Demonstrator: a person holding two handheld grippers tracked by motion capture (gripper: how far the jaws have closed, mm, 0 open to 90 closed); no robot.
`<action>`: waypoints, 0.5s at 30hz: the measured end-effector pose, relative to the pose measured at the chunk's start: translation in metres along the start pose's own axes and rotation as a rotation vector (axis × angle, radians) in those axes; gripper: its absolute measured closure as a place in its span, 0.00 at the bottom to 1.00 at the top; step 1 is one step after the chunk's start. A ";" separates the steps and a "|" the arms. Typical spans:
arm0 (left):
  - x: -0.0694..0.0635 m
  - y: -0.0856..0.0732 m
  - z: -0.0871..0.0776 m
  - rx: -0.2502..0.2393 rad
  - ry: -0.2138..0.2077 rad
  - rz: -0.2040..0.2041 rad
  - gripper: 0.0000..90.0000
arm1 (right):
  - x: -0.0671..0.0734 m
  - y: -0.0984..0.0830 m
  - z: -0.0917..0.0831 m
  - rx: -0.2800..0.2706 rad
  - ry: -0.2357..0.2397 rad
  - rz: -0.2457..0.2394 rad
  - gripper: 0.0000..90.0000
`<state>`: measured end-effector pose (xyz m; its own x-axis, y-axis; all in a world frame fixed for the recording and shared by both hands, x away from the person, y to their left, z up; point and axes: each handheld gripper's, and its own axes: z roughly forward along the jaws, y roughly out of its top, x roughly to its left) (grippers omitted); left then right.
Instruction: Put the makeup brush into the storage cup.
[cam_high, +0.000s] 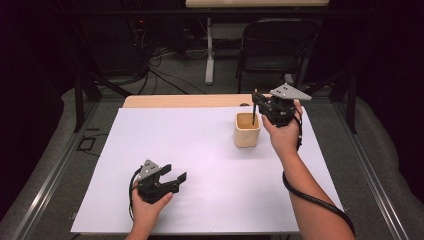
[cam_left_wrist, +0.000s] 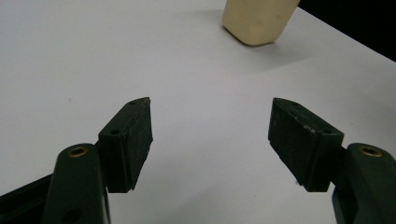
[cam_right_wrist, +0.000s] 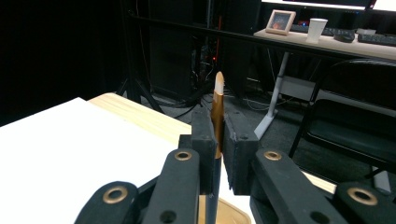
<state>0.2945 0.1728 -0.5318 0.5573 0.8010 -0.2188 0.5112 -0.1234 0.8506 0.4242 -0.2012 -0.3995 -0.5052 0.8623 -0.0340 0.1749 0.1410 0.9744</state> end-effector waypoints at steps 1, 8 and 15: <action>0.000 0.000 0.000 0.000 0.000 0.000 0.34 | 0.000 -0.001 0.001 0.001 0.000 -0.001 0.93; 0.000 0.000 0.000 0.004 0.004 -0.005 0.34 | 0.000 -0.008 0.007 0.017 0.002 0.005 0.93; 0.000 0.000 0.000 0.007 0.002 -0.003 0.34 | 0.001 -0.018 0.013 0.043 0.007 0.005 0.93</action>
<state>0.2945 0.1732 -0.5322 0.5542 0.8025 -0.2208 0.5178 -0.1248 0.8463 0.4312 -0.1965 -0.4194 -0.5103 0.8596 -0.0273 0.2134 0.1573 0.9642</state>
